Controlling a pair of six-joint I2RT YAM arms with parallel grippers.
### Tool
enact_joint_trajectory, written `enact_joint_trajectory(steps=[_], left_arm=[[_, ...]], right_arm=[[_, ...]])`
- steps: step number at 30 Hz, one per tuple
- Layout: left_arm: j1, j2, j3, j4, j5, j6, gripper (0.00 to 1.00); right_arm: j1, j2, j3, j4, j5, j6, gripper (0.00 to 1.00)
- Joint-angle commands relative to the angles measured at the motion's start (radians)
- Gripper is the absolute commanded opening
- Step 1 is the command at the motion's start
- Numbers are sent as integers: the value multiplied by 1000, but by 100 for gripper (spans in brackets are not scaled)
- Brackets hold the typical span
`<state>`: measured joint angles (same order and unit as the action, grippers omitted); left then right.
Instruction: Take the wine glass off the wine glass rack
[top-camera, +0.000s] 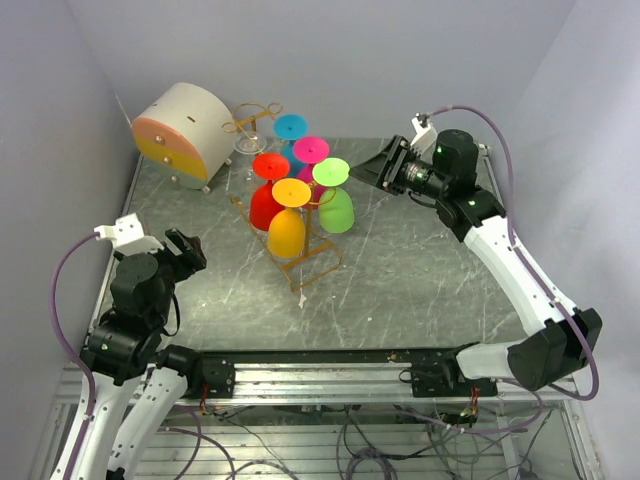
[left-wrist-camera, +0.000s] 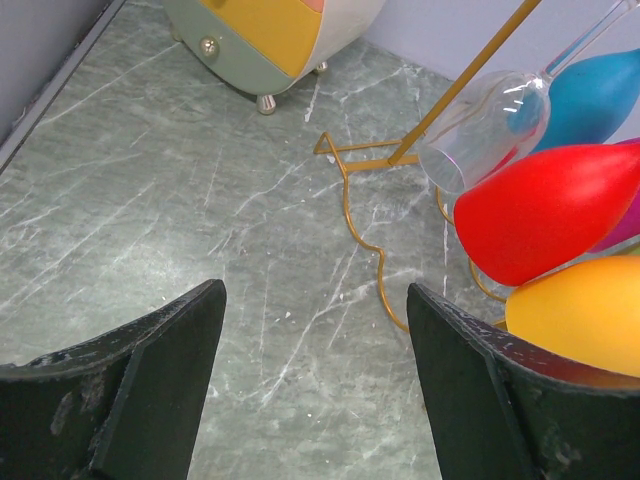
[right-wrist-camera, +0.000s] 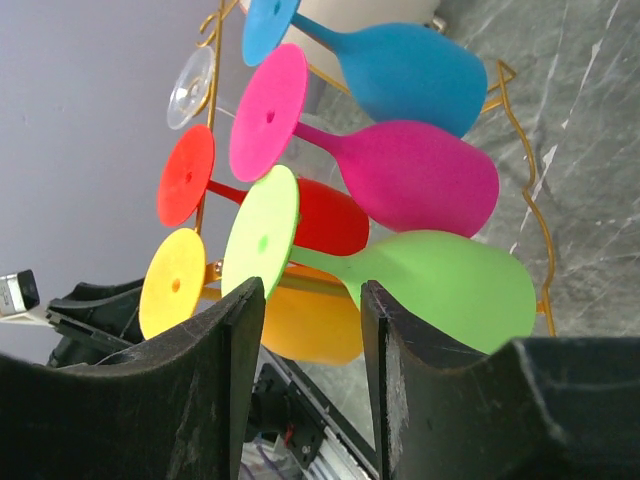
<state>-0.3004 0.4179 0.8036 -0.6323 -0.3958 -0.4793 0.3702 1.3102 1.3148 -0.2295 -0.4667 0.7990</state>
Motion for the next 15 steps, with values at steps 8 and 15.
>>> enact_joint_trajectory(steps=[8,15], left_arm=[[-8,2,-6,34,-1,-6,83],[-8,4,-5,35,1,-6,83]], right_arm=[[-4,26,20,67,-82,25,41],[-4,38,33,72,-83,24,40]])
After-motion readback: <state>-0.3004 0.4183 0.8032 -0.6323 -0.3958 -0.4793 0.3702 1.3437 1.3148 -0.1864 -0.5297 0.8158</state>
